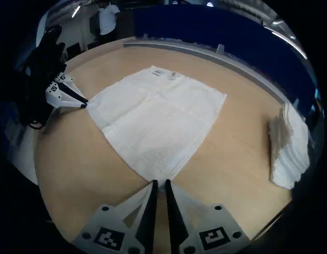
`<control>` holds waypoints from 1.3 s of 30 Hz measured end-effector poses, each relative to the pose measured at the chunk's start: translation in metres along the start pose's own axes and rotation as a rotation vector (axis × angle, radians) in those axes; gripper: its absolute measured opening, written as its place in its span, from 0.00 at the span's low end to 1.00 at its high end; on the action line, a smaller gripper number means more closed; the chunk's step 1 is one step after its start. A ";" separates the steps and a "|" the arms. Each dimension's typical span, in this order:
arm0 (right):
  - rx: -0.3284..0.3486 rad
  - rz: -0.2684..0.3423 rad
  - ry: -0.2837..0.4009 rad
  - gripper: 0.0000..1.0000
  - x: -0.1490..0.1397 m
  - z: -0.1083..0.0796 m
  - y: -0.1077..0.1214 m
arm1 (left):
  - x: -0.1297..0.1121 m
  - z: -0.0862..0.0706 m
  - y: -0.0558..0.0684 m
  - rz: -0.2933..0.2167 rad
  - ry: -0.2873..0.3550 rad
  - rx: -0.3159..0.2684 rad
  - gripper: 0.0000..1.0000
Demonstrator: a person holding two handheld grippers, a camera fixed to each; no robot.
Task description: Fold towel
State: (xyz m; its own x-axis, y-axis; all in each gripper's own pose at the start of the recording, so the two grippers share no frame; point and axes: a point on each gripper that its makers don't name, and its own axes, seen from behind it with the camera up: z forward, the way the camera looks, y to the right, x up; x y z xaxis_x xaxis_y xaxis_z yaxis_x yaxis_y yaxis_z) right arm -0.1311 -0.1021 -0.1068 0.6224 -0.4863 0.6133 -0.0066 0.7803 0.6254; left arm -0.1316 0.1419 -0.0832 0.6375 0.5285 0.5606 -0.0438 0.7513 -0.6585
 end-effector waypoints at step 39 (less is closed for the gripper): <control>0.001 0.059 0.121 0.12 0.063 -0.105 -0.010 | 0.052 -0.101 0.024 -0.233 0.065 -0.022 0.08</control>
State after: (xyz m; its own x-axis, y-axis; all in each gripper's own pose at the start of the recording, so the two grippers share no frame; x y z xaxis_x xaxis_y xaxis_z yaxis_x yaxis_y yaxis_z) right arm -0.0101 -0.0993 -0.1252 0.7106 -0.3886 0.5866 -0.0467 0.8057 0.5905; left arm -0.0218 0.1478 -0.1205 0.6764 0.3147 0.6659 0.1269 0.8408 -0.5263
